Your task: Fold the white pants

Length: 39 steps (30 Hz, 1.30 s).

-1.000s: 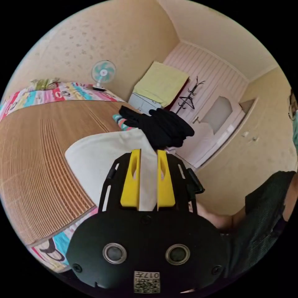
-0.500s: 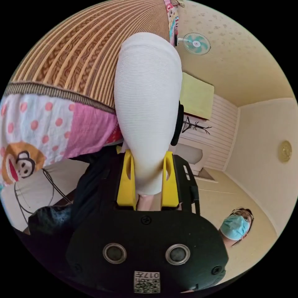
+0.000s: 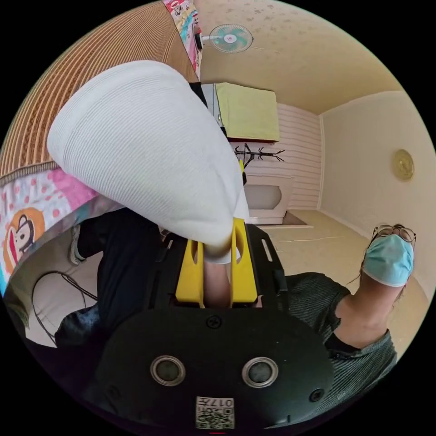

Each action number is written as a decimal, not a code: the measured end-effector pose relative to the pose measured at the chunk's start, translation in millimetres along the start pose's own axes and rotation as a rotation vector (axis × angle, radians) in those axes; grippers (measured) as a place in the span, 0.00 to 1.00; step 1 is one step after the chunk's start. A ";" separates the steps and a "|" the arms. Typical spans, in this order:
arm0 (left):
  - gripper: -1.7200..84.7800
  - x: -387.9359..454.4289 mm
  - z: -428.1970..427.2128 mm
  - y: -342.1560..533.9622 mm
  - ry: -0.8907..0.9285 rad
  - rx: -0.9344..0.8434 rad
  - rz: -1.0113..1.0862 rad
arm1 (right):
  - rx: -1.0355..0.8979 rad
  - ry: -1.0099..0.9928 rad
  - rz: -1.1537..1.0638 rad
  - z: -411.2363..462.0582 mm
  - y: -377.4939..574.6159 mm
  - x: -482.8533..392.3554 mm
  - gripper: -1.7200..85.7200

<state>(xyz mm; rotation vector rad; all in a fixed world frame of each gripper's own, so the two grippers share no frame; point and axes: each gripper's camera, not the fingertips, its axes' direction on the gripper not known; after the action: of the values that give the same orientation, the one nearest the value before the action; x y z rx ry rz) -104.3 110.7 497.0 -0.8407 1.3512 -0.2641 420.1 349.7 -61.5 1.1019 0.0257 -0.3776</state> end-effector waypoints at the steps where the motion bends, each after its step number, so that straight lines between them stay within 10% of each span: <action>1: 0.13 12.4 -16.2 -2.5 0.022 0.023 0.012 | -0.014 0.010 -0.012 9.6 -9.0 -8.7 0.27; 10: 0.13 160.1 -202.6 43.3 -0.022 0.411 0.100 | -0.403 -0.144 -0.275 275.0 -150.3 -137.2 0.24; 18: 0.17 317.9 -441.3 150.6 -0.321 0.848 0.056 | -0.717 -0.672 -0.426 714.6 -222.2 -243.4 0.22; 26: 0.20 271.1 -512.5 352.5 -0.261 1.218 -0.558 | -1.040 -0.327 0.057 1080.0 -167.7 -35.1 0.19; 28: 0.19 257.9 -499.8 372.0 -0.216 1.238 -0.648 | -1.166 -0.023 0.305 1106.2 -136.0 45.7 0.14; 30: 0.19 249.9 -488.2 374.3 -0.169 1.229 -0.678 | -0.995 -0.241 0.393 1089.2 -134.6 70.2 0.12; 39: 0.11 278.7 -493.0 279.7 -0.290 1.025 -0.415 | -0.960 0.254 0.230 916.0 -141.3 -65.5 0.03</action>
<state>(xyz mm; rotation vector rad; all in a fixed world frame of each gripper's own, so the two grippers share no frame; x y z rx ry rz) -575.1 -55.3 110.1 -0.2462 0.6008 -1.0140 163.5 -487.3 249.5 0.1881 0.2748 0.0107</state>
